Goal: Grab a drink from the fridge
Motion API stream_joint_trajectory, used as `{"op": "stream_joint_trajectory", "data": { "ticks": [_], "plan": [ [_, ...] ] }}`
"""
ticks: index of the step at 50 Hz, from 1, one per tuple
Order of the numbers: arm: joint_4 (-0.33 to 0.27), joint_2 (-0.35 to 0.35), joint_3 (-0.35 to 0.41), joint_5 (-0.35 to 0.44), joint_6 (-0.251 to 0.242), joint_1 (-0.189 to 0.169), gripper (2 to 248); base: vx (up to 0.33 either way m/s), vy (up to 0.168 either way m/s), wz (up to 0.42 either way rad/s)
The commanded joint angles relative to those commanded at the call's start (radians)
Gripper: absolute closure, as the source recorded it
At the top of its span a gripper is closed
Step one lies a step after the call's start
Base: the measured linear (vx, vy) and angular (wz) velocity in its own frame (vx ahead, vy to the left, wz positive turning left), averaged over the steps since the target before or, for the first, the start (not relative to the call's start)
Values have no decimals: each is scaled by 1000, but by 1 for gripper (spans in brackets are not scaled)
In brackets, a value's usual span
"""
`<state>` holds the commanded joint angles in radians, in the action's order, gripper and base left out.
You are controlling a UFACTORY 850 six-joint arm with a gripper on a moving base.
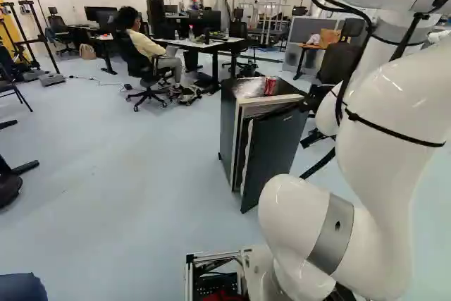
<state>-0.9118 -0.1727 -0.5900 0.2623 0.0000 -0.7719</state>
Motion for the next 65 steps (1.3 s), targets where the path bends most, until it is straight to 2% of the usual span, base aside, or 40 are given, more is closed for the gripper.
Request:
{"op": "stream_joint_trajectory", "data": {
  "ticks": [10,19,44,65],
  "plan": [
    [-88,-38,-12,1,0,1,3,0,0,0],
    [-150,-36,-10,4,0,5,3,0,0,0],
    [-150,-36,-10,4,0,34,3,0,0,0],
    [-150,-52,-28,4,0,77,3,0,0,0]
  ]
}}
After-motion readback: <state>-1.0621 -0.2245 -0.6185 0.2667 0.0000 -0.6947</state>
